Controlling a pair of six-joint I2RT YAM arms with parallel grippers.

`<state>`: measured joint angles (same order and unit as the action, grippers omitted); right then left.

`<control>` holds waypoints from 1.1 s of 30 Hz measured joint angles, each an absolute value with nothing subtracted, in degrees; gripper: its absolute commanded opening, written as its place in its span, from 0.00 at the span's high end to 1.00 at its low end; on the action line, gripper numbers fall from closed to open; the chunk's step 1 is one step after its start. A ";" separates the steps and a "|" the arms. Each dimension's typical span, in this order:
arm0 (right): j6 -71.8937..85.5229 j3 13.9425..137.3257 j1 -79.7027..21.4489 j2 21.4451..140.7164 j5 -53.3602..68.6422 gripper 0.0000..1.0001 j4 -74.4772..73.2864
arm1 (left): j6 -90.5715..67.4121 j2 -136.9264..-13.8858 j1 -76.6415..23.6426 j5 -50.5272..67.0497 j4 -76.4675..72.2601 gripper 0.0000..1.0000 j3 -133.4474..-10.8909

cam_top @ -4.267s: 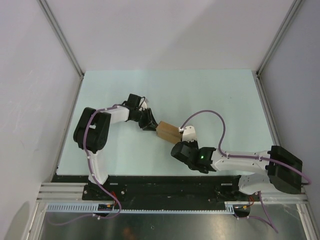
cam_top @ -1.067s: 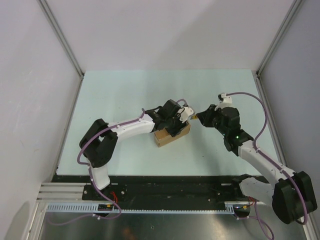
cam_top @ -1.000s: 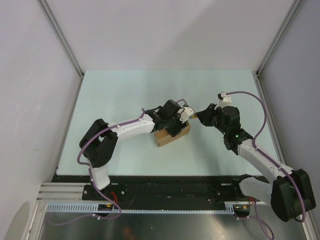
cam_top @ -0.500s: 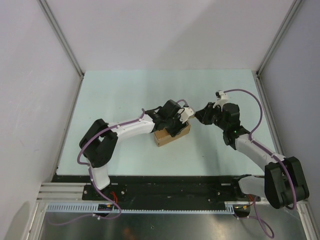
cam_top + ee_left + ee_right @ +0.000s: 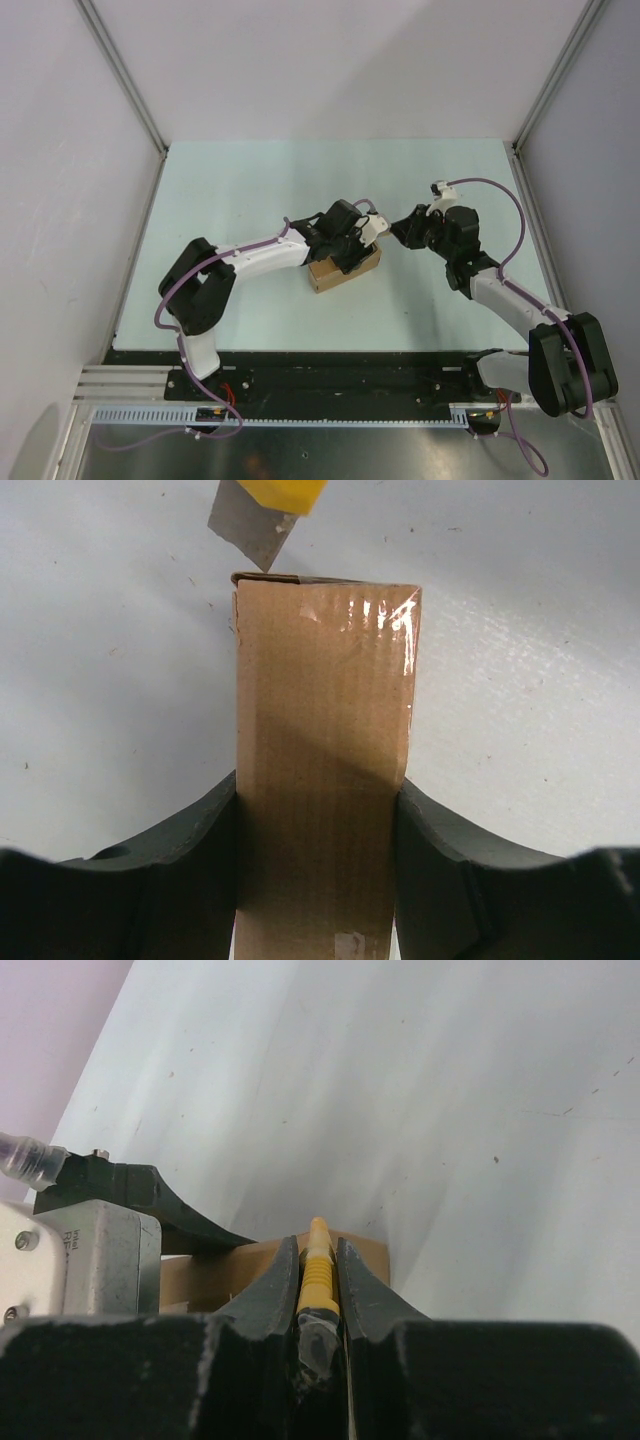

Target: Unpack the express box

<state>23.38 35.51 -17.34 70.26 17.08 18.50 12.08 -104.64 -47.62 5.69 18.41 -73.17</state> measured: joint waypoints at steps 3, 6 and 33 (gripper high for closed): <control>23.24 35.48 -17.34 70.26 16.99 1.00 18.48 | 12.08 -104.64 -47.62 5.69 18.41 0.61 -73.17; 23.22 35.48 -17.69 70.28 16.95 1.00 18.52 | 12.08 -104.64 -47.62 5.67 18.41 0.61 -73.17; 16.75 36.14 -22.79 69.84 10.61 1.00 17.26 | 11.94 -104.64 -47.55 4.58 17.96 0.63 -72.88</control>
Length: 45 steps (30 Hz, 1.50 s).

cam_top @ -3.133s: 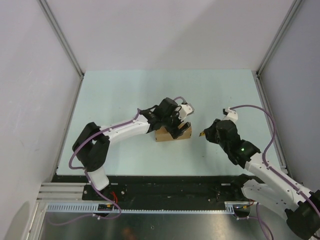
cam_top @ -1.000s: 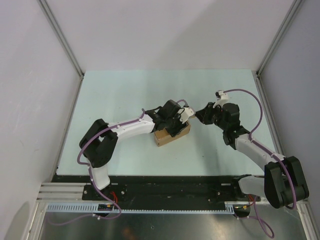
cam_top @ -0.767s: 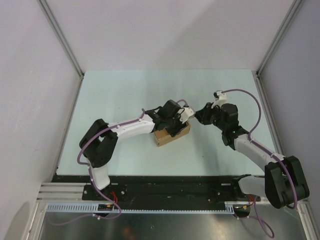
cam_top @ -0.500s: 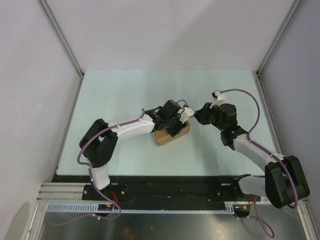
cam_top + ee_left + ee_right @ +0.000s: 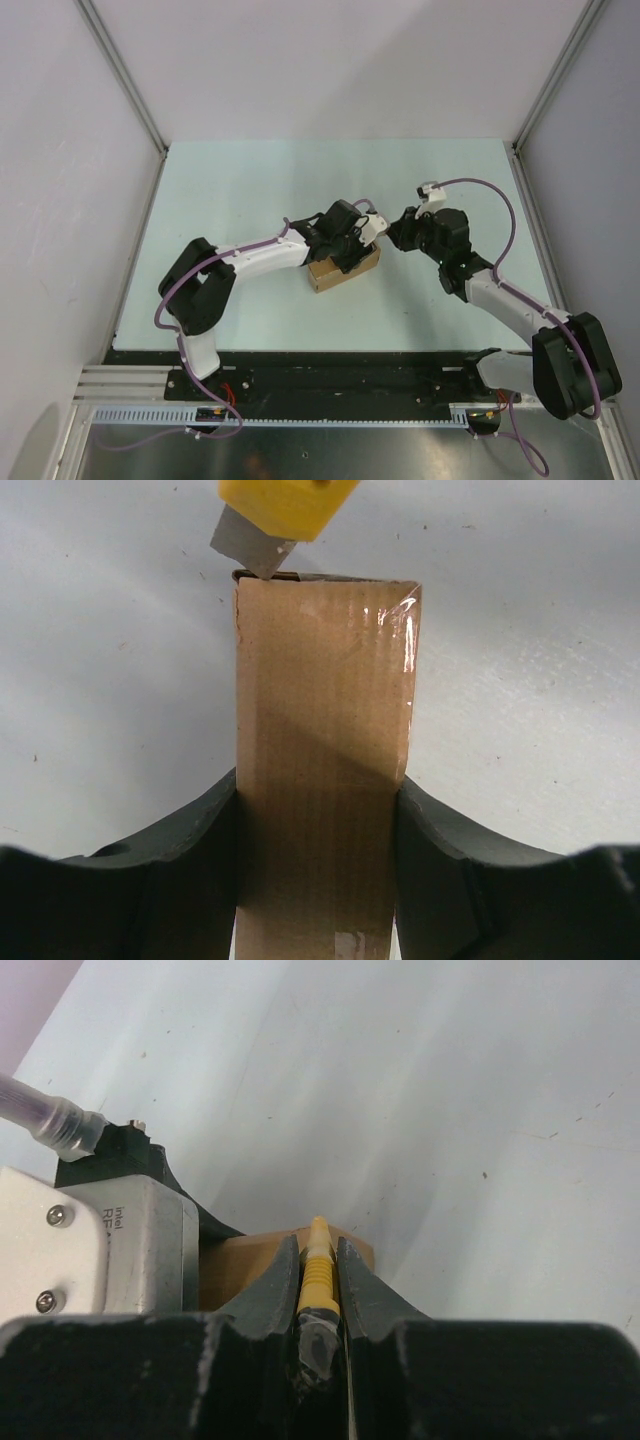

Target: Unpack the express box

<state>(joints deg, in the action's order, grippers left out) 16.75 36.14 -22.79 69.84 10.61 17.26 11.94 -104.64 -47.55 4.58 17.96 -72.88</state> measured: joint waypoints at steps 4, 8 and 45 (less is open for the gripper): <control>15.99 36.16 -23.46 69.47 9.63 1.00 16.58 | 11.88 -104.64 -47.40 4.80 17.93 0.64 -72.88; 16.05 36.16 -23.31 68.86 9.58 1.00 15.88 | 11.90 -104.64 -47.18 5.34 17.96 0.65 -72.86; 26.41 35.46 -18.24 74.56 19.22 1.00 25.63 | 11.18 -104.60 -43.99 5.69 17.02 0.68 -72.31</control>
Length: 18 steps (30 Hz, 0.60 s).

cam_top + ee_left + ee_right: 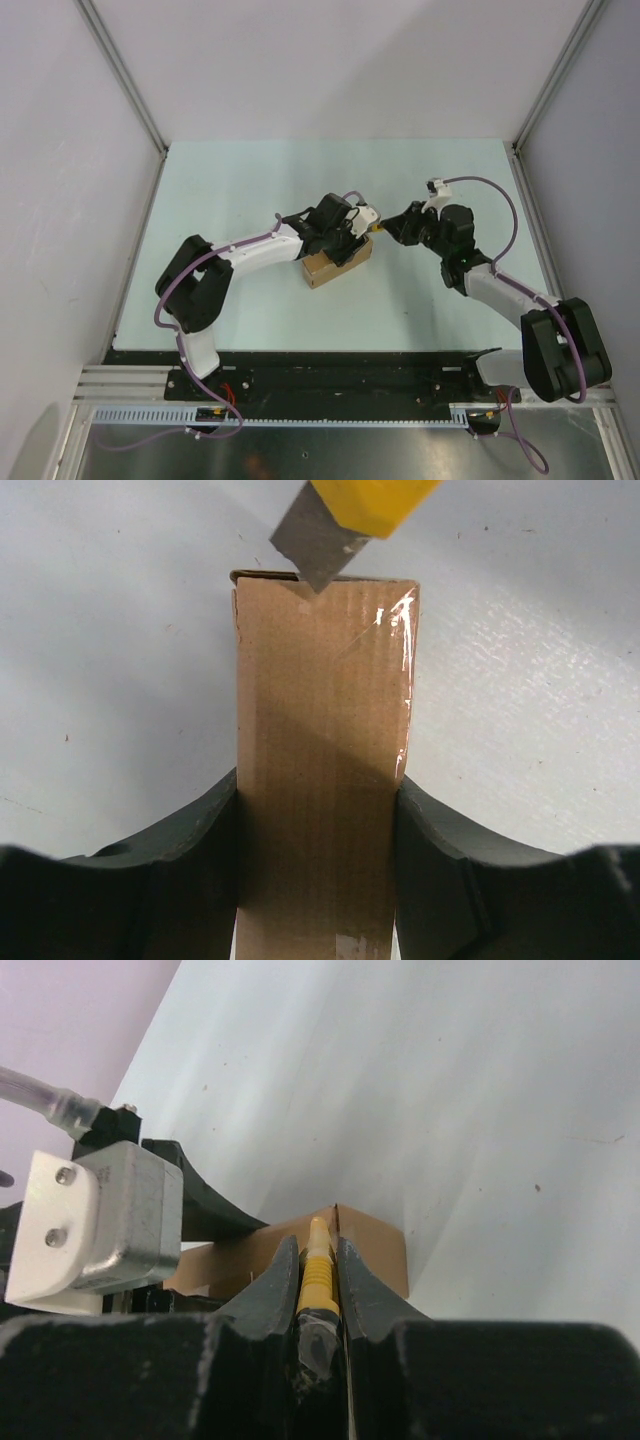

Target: Unpack the express box

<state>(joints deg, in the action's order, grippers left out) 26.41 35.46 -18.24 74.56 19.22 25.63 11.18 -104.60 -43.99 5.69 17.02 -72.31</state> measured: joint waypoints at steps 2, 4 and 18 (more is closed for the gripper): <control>26.37 35.81 -18.46 74.56 18.87 1.00 25.89 | 11.18 -104.60 -43.99 5.69 17.02 0.68 -72.31; 26.30 36.36 -18.59 74.67 18.57 1.00 26.06 | 11.18 -104.60 -44.01 5.67 17.02 0.69 -72.31; 23.62 38.00 -20.29 76.90 14.22 1.00 26.44 | 11.20 -104.62 -44.01 5.67 17.02 0.69 -72.31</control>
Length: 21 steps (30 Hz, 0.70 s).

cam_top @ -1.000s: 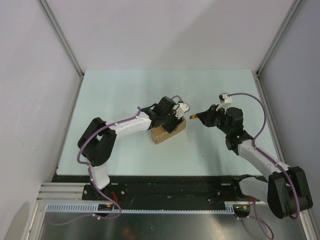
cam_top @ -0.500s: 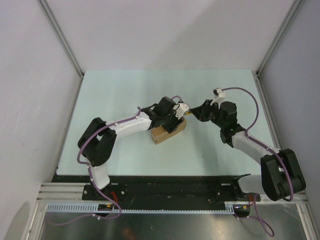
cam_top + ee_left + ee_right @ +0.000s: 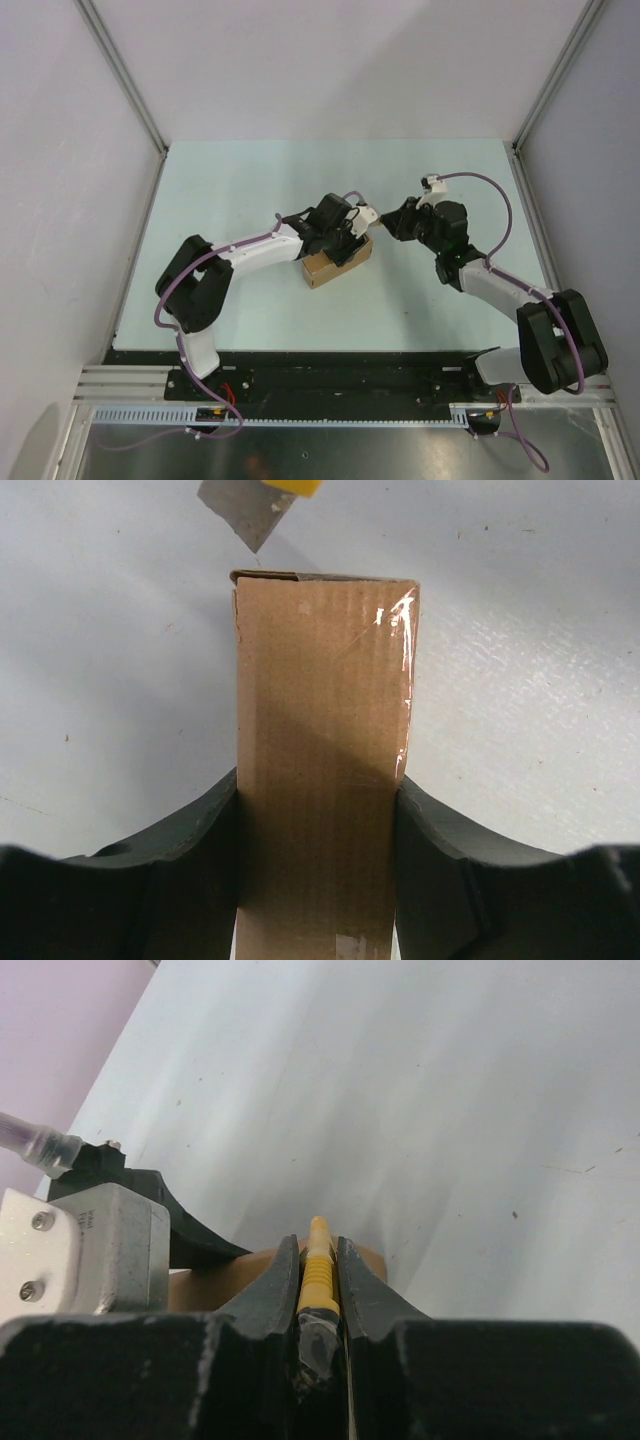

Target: Unpack the express box

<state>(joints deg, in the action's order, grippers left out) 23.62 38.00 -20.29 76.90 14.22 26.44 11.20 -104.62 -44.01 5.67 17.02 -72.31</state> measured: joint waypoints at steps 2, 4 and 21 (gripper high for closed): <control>23.33 38.00 -20.56 77.32 13.91 1.00 26.44 | 11.20 -104.62 -44.01 5.67 17.02 0.69 -72.31; 23.27 38.00 -20.67 77.78 13.91 1.00 26.46 | 11.20 -104.62 -44.01 5.65 17.02 0.69 -72.31; 20.36 38.44 -22.04 78.59 13.23 1.00 25.69 | 11.14 -104.71 -44.01 5.63 16.91 0.73 -72.29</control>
<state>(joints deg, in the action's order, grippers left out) 20.36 38.44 -22.04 78.59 13.23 25.69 11.14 -104.71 -44.01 5.63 16.91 -72.29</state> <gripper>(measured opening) 0.158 0.551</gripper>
